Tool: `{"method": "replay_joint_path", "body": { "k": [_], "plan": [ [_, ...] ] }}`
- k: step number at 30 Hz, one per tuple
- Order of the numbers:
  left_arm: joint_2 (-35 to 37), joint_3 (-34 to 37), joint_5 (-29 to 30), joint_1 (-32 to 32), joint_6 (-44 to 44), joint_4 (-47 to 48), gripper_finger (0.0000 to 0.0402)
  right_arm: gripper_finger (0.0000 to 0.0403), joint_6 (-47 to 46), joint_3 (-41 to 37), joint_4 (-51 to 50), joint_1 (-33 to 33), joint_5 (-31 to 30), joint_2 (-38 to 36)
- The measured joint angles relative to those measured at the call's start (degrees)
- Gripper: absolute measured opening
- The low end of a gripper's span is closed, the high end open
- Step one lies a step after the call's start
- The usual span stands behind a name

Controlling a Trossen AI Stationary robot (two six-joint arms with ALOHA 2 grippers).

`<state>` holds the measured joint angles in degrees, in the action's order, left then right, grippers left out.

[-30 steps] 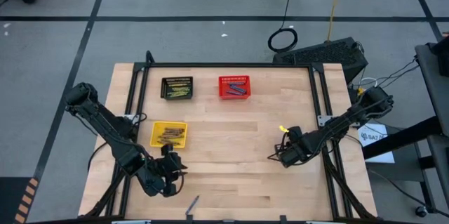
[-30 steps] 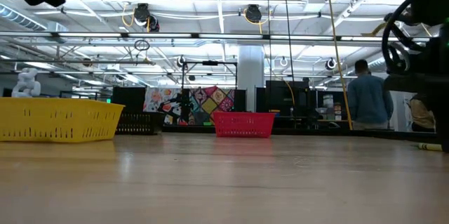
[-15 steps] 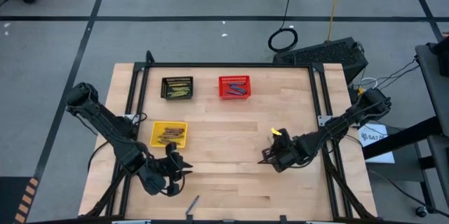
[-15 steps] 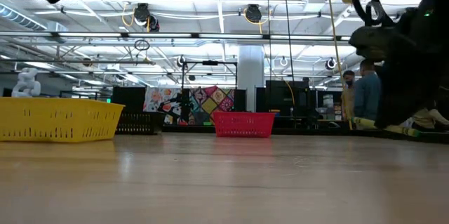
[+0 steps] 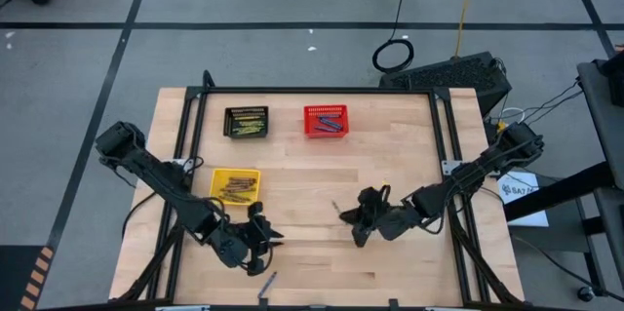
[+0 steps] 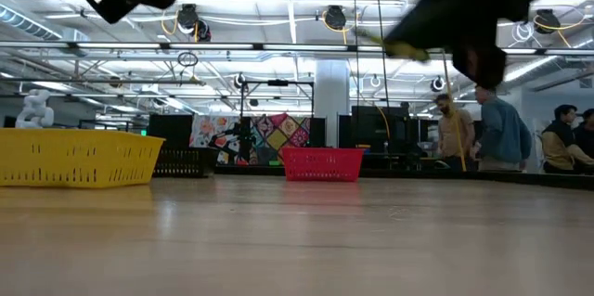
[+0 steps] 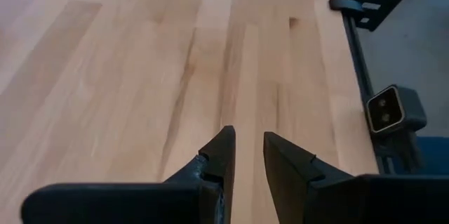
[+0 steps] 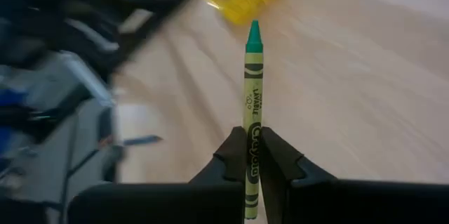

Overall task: Sort crayons
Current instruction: Put the green crayon into the black basket

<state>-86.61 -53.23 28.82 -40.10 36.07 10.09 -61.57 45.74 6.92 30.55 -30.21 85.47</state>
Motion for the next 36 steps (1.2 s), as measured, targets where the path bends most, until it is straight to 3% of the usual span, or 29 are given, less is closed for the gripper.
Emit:
{"method": "replay_joint_path", "body": {
  "k": [10,19,36],
  "plan": [
    [-2.9,0.0,-1.9,3.5,-3.3,-14.6,0.008,0.0,22.0,0.0,22.8,2.6,0.2,1.5],
    [-2.9,0.0,-5.8,5.9,-8.0,-27.8,0.008,0.0,27.0,0.0,31.7,3.3,0.6,4.9],
    [-2.9,0.0,-14.7,12.5,-7.9,-33.6,0.008,0.0,32.6,0.0,39.4,3.2,2.6,6.3]
  ]
}}
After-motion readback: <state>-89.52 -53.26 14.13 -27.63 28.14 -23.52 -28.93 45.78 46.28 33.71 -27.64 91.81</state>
